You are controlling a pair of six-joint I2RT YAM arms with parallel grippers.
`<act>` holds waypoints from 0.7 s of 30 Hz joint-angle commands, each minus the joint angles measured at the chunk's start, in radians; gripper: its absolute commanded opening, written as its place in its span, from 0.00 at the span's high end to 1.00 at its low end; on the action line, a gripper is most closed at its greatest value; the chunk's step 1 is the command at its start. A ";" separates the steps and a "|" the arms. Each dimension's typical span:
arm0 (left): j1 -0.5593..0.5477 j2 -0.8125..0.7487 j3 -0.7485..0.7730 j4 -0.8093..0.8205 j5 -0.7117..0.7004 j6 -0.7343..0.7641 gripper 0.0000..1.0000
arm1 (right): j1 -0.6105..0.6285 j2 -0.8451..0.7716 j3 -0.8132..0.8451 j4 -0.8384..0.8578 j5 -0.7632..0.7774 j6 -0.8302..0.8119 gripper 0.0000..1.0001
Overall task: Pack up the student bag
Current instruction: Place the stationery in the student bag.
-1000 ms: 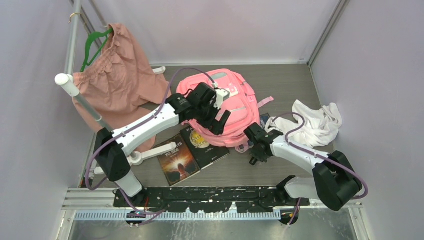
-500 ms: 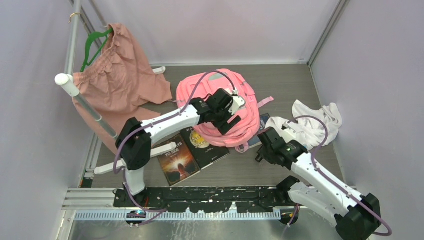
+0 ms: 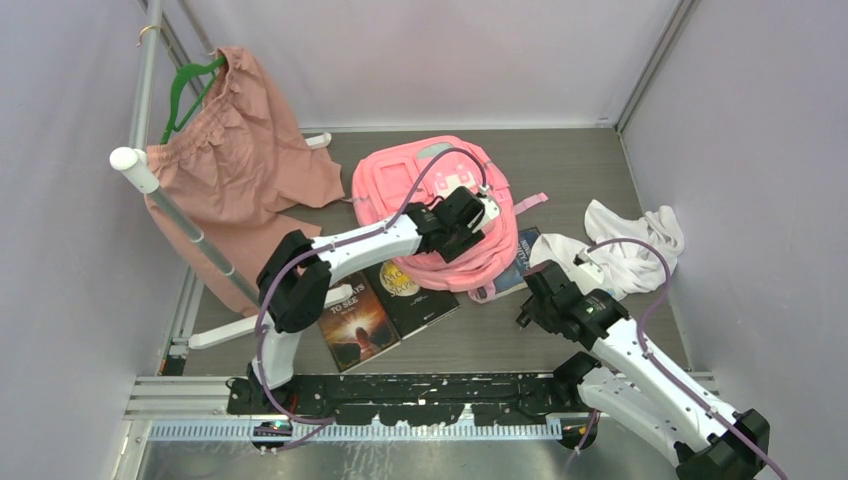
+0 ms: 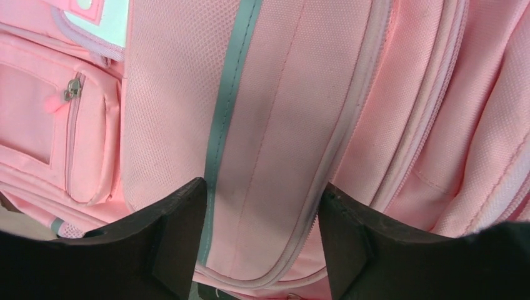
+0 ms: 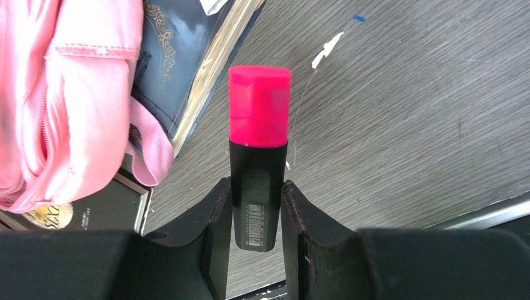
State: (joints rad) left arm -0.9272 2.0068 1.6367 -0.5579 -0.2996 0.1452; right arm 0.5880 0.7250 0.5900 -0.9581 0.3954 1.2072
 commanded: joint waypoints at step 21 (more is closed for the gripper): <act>0.061 -0.102 0.196 -0.125 0.200 -0.127 1.00 | 0.008 -0.031 -0.033 0.379 -0.133 -0.067 0.99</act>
State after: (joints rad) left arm -0.9119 1.9705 1.7138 -0.6067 -0.2974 0.1154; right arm 0.5880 0.7521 0.5797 -0.8299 0.3485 1.1793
